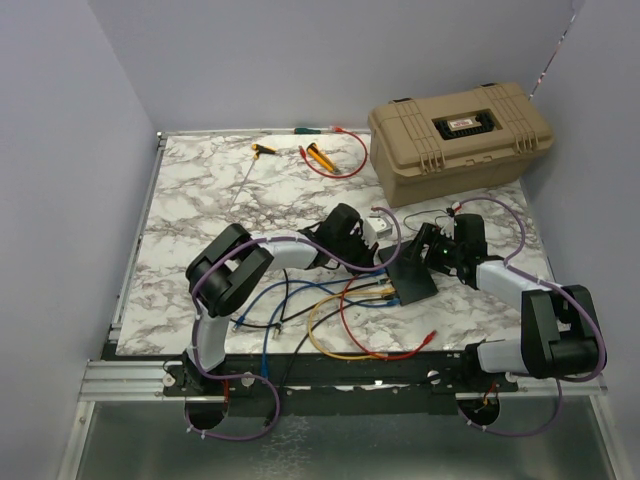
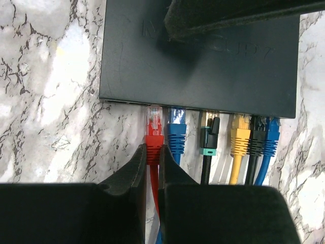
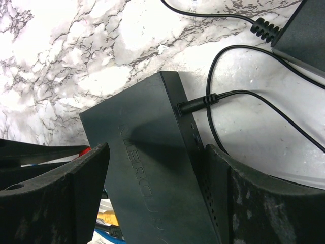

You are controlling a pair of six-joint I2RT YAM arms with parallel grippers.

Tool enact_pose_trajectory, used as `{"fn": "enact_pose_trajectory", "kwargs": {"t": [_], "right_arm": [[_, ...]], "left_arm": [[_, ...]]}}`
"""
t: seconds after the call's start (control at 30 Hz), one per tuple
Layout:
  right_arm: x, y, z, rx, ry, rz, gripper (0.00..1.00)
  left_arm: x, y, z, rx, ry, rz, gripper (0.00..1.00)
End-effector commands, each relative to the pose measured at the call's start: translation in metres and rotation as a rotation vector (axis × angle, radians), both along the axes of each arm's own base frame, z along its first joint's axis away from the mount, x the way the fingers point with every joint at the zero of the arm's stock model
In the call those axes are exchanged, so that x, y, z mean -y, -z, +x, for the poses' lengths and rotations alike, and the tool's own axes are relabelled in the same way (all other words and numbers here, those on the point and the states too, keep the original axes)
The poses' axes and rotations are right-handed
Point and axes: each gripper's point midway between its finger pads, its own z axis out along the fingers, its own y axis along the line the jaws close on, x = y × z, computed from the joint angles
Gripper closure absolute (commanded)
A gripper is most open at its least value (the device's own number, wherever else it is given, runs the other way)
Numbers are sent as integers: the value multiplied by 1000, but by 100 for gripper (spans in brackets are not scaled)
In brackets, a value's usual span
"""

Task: Insert the plug into the switch port
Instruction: Insert the connector into the switch port.

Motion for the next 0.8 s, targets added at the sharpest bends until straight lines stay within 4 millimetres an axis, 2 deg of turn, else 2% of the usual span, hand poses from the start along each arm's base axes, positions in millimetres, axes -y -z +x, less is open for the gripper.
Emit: {"fn": "enact_pose_trajectory", "kwargs": {"t": [0.0, 0.17, 0.53, 0.77], "right_arm": [[-9, 21, -24, -114, -27, 41, 21], [-8, 21, -24, -117, -23, 36, 21], [-13, 23, -26, -139, -33, 63, 21], [-18, 32, -37, -199, -53, 90, 21]], "left_arm": [[25, -47, -13, 61, 96, -158, 100], [23, -46, -6, 85, 57, -143, 100], [30, -39, -8, 51, 79, -153, 100], [34, -37, -7, 25, 50, -173, 100]]}}
